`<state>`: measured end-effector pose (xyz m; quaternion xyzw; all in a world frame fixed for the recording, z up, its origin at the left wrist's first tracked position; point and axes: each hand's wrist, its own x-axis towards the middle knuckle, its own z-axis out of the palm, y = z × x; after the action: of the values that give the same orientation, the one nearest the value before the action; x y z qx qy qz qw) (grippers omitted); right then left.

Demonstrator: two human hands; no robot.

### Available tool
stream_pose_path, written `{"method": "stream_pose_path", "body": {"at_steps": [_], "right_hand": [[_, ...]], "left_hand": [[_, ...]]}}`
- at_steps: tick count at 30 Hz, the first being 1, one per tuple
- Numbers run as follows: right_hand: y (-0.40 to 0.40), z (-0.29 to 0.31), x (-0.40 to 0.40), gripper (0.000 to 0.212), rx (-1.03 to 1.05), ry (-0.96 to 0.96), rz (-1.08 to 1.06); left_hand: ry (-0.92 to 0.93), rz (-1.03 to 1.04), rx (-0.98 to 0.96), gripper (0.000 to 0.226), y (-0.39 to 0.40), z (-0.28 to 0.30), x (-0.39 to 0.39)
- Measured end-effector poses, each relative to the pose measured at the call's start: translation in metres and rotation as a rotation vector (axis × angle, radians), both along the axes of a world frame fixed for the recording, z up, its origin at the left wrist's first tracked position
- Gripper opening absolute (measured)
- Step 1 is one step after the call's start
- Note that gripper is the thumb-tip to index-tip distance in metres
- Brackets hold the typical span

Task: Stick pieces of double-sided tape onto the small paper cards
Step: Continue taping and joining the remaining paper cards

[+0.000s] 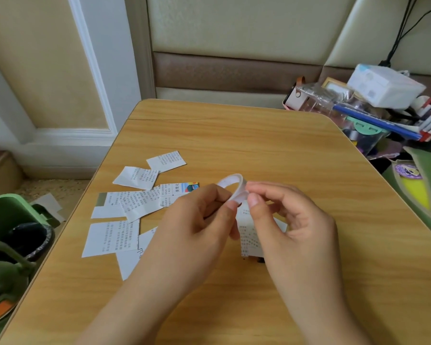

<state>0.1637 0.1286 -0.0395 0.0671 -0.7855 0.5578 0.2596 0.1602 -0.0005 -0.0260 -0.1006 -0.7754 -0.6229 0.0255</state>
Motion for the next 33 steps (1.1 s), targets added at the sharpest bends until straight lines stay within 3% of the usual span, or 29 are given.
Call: {"method": "stream_pose_path", "body": {"at_steps": [3, 8, 13, 19, 27, 33], "right_hand": [[-0.003, -0.002, 0.0, 0.015, 0.063, 0.048, -0.035], [-0.002, -0.003, -0.002, 0.048, 0.164, 0.066, -0.05], [0.001, -0.004, -0.004, 0.028, 0.3, 0.08, -0.04], [0.001, -0.002, -0.004, 0.008, 0.299, 0.121, -0.011], [0.007, -0.001, -0.008, 0.007, 0.336, 0.093, 0.049], [0.005, 0.002, -0.005, 0.007, 0.317, 0.152, 0.104]], "left_hand": [[0.025, 0.019, -0.028, 0.02, 0.0, 0.0, 0.0], [0.047, 0.065, -0.079, 0.021, -0.002, 0.001, 0.001], [0.075, 0.07, -0.118, 0.021, -0.002, 0.0, 0.001], [0.097, 0.066, -0.143, 0.021, -0.003, 0.0, 0.001], [0.142, 0.071, -0.213, 0.029, -0.004, -0.004, 0.0], [0.09, 0.08, -0.113, 0.024, -0.004, 0.0, 0.001]]}}
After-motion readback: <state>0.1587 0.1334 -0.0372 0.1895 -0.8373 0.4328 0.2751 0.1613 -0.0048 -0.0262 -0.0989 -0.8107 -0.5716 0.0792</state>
